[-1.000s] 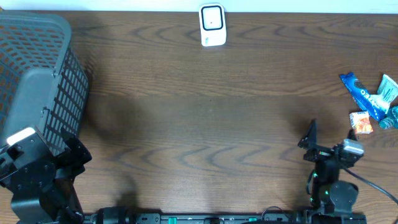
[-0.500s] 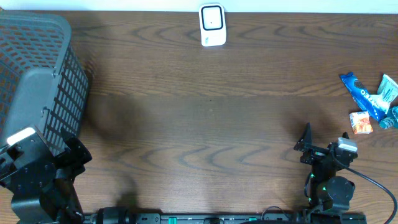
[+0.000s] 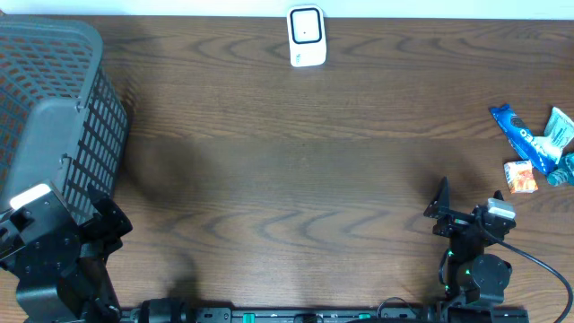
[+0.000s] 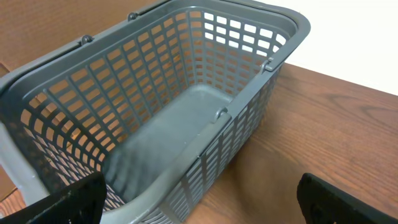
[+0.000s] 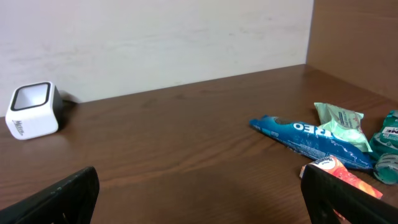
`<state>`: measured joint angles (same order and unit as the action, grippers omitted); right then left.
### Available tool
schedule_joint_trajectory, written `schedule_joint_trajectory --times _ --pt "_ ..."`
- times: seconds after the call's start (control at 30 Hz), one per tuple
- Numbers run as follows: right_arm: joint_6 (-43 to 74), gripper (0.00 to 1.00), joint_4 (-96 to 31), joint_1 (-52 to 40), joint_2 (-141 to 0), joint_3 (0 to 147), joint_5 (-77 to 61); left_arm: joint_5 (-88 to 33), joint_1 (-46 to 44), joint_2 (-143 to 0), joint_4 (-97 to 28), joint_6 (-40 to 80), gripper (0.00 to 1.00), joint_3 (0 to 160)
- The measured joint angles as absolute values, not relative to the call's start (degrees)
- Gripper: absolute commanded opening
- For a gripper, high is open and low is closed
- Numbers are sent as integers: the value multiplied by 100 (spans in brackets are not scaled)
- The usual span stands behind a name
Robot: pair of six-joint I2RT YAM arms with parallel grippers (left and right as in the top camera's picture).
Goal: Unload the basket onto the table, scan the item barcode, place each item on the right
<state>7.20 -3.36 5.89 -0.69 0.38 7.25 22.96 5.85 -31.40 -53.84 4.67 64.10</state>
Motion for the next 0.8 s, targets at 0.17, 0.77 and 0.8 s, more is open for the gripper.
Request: schedule_joint_trajectory --times 0.17,0.77,0.8 --pt "720 99 -336 589 -69 38 725 1896 493 -3135 -5282 471 98 6390" --pt "720 99 -338 589 -69 38 707 10 36 -967 -320 471 98 1787" --pt "720 99 -338 589 -69 38 709 5 25 -928 -235 471 98 1653"
